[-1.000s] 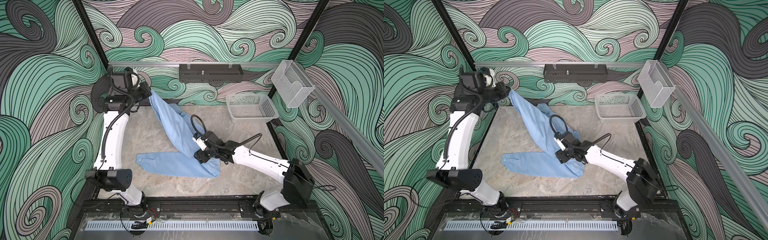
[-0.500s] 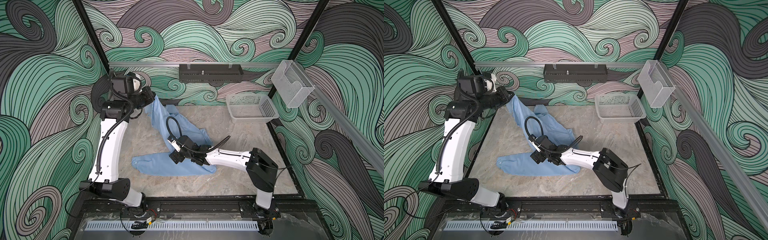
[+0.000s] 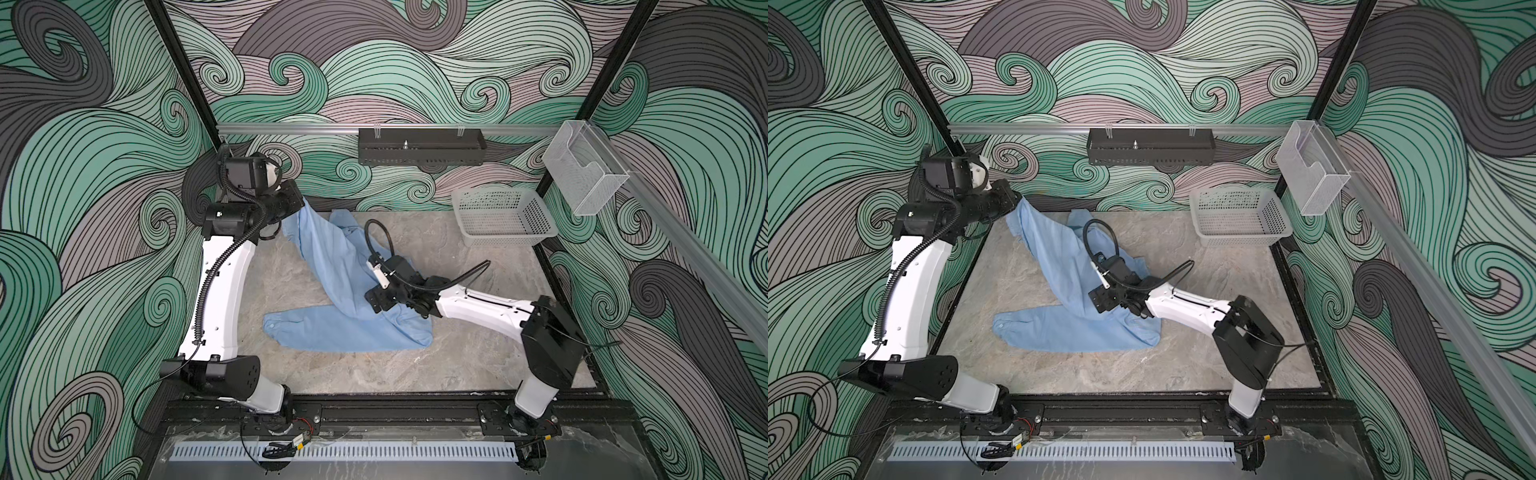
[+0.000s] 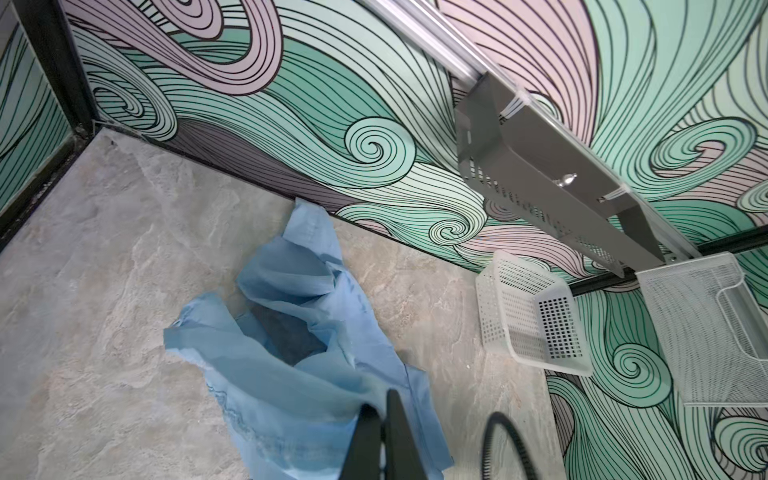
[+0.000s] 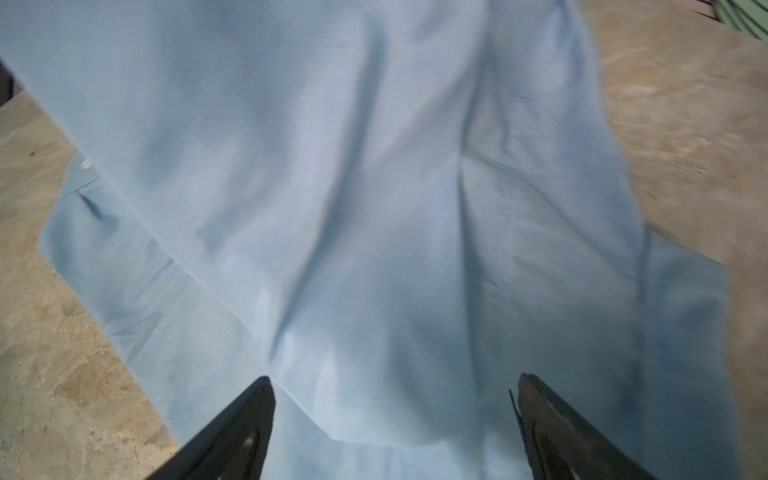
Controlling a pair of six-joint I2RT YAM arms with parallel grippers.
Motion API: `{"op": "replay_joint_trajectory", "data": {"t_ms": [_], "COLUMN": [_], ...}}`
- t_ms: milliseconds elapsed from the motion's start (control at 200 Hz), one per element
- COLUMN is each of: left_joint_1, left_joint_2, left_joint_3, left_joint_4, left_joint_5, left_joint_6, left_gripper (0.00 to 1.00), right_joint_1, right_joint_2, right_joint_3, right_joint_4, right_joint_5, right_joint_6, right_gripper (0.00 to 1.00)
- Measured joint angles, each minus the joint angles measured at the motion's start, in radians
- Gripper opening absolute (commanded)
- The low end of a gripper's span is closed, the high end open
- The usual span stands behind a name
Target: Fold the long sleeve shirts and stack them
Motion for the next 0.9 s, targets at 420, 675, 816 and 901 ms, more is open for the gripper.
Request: {"op": "replay_joint_trajectory", "data": {"t_ms": [420, 675, 816, 901], "left_joint_1": [0.006, 0.059, 0.123, 0.157], "left_joint_2": [0.001, -0.039, -0.135, -0.195], "left_joint_3": [-0.031, -0.057, -0.064, -0.045], "left_joint_4": [0.000, -0.034, -0.074, -0.107], "left_joint_5": [-0.017, -0.035, -0.073, -0.105], "left_joint_6": [0.023, 0.053, 0.075, 0.092], "left_gripper": [0.00, 0.00, 0.00, 0.00], "right_joint_1": [-0.302, -0.325, -0.323, -0.313], "right_joint_2": [0.322, 0.345, 0.049, -0.205], "right_joint_3": [0.251, 0.306, 0.154, 0.083], "right_joint_4": [-0.297, -0.345, -0.360, -0.378], "right_joint_5": [0.003, -0.154, -0.225, -0.249], "right_joint_6": [0.092, 0.079, 0.090, 0.108], "right_gripper": [0.74, 0.00, 0.00, 0.00]}}
